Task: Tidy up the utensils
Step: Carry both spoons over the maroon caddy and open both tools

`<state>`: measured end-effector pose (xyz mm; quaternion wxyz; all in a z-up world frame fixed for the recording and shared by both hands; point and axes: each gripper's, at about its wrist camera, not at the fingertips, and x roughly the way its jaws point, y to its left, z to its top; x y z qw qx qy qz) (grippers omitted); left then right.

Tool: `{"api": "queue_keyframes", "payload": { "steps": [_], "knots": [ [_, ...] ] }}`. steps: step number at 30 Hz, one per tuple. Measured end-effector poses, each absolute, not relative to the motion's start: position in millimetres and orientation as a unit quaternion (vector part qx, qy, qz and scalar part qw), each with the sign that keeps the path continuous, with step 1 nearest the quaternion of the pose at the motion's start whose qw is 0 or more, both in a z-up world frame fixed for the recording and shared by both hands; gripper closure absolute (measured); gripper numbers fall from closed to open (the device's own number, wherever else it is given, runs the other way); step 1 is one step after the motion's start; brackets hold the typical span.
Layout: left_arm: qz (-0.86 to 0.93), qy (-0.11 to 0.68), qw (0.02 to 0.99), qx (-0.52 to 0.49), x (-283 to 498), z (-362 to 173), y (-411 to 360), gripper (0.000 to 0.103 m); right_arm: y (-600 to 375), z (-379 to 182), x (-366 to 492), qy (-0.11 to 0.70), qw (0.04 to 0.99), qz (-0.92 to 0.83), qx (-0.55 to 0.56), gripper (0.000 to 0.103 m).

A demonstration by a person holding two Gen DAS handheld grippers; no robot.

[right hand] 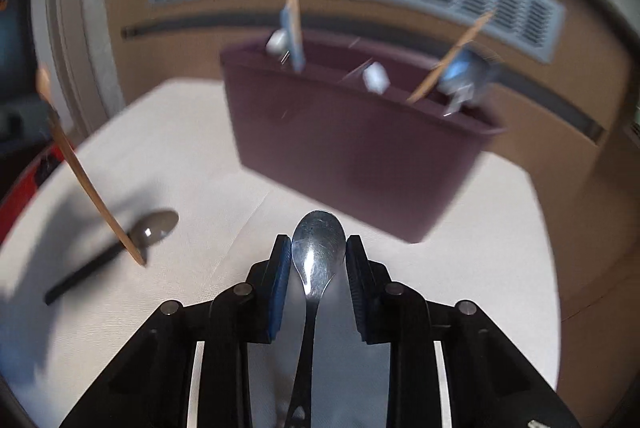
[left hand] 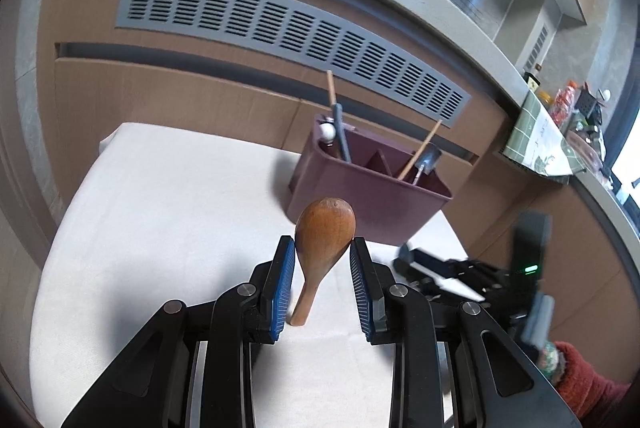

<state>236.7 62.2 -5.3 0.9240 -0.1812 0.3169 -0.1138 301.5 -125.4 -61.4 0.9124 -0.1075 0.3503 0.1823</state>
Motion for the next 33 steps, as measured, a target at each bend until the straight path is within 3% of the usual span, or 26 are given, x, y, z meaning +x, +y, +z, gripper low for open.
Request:
{"api": "queue_keyframes", "payload": {
  "steps": [3, 10, 14, 19, 28, 33],
  "knots": [
    [-0.129, 0.284, 0.934, -0.176, 233.3, 22.7, 54.2, 0.074, -146.6, -22.7, 292.7, 0.3, 0.936, 0.176, -0.062, 0.078],
    [-0.17, 0.183, 0.958, -0.142, 260.4, 147.3, 31.7, 0.074, -180.2, 110.3, 296.6, 0.128, 0.979, 0.161, -0.01, 0.078],
    [-0.18, 0.158, 0.961, -0.136, 288.0, 172.1, 25.5, 0.074, -186.3, 146.0, 317.0, 0.098, 0.982, 0.161, 0.01, 0.078],
    [-0.167, 0.179, 0.963, -0.109, 326.6, 162.1, 15.7, 0.074, -184.5, 148.4, 338.3, 0.093, 0.984, 0.154, 0.016, 0.078],
    [-0.19, 0.253, 0.935, -0.159, 389.0, 93.8, 20.1, 0.074, -186.0, 84.4, 377.5, 0.178, 0.971, 0.157, 0.026, 0.078],
    [-0.198, 0.32, 0.908, -0.184, 410.7, 45.2, 20.3, 0.065, -191.6, 46.6, 396.2, 0.262, 0.944, 0.196, 0.043, 0.077]
  ]
}}
